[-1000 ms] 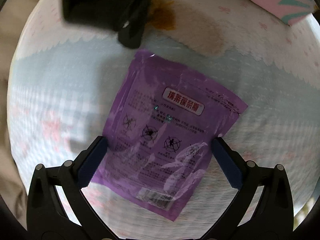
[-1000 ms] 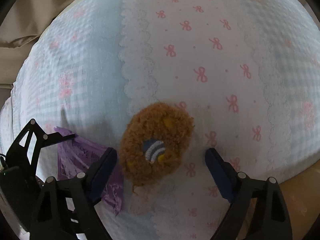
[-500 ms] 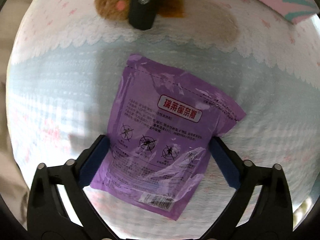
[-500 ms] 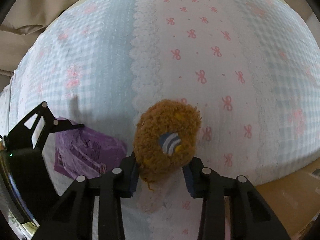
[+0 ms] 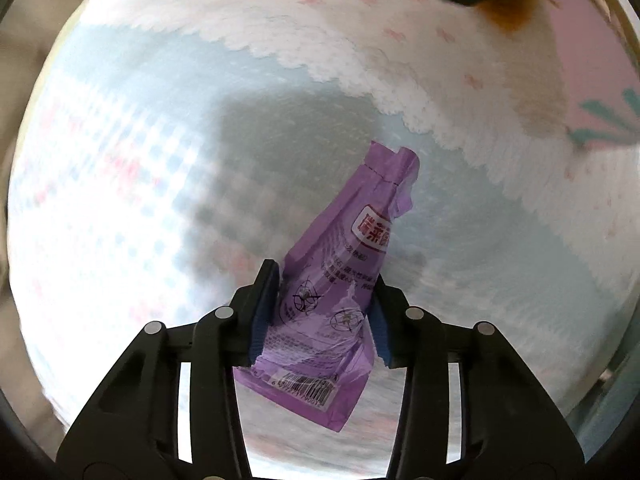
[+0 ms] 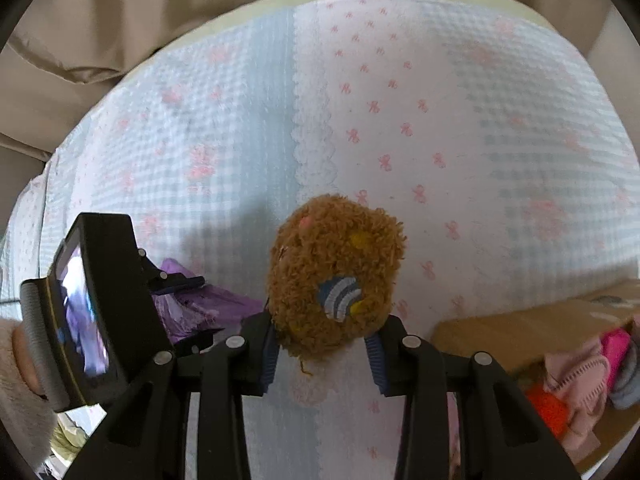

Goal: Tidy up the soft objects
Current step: 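Lift the purple packet and brown plush and carry both over the box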

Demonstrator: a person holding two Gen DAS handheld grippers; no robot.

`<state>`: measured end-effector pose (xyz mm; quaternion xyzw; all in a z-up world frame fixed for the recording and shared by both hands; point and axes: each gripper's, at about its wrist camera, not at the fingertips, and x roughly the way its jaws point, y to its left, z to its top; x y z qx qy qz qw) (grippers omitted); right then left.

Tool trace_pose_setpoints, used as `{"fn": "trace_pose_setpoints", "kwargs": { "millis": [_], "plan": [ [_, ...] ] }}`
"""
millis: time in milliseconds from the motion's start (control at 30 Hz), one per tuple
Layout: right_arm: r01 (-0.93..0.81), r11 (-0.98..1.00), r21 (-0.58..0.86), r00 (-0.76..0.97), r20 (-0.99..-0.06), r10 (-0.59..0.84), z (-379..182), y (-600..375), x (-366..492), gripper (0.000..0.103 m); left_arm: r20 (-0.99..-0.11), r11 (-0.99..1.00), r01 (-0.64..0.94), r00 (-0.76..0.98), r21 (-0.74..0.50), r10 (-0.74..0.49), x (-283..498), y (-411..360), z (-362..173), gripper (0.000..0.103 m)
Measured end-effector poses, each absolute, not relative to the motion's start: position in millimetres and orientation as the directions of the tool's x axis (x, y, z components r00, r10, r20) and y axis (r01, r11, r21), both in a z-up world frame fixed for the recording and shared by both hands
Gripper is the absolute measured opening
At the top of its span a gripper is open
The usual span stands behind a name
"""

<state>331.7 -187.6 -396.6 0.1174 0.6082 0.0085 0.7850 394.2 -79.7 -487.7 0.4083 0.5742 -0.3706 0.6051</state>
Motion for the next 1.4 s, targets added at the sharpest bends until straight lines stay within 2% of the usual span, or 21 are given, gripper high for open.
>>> {"fn": "trace_pose_setpoints", "kwargs": {
  "millis": [333,633,833,900,1133,1400],
  "plan": [
    [0.144,0.969,0.200,0.386,-0.913,0.131,-317,-196,293,0.034,-0.985,0.600,0.797,0.148,0.062,-0.094,402,-53,-385,0.037],
    [0.156,0.967,0.203,0.505,-0.857,0.099,-230,-206,227,0.034,-0.931,0.744,0.668,0.269,-0.005,-0.248,345,-58,-259,0.037],
    [0.179,0.955,0.234,0.560,-0.823,0.097,-196,-234,176,0.034,-0.892,0.801,0.598,0.338,-0.042,-0.300,289,-85,-211,0.037],
    [0.167,0.957,0.235,0.561,-0.821,0.104,-194,-243,164,0.034,-0.884,0.810,0.585,0.363,-0.030,-0.295,271,-102,-204,0.036],
    [0.146,0.964,0.220,0.548,-0.830,0.106,-190,-311,121,0.034,-0.880,0.846,0.523,0.351,-0.098,-0.319,219,-173,-198,0.036],
    [0.136,0.968,0.210,0.495,-0.861,0.118,-209,-384,101,0.034,-0.891,0.884,0.430,0.308,-0.183,-0.334,184,-250,-225,0.036]
  ]
}}
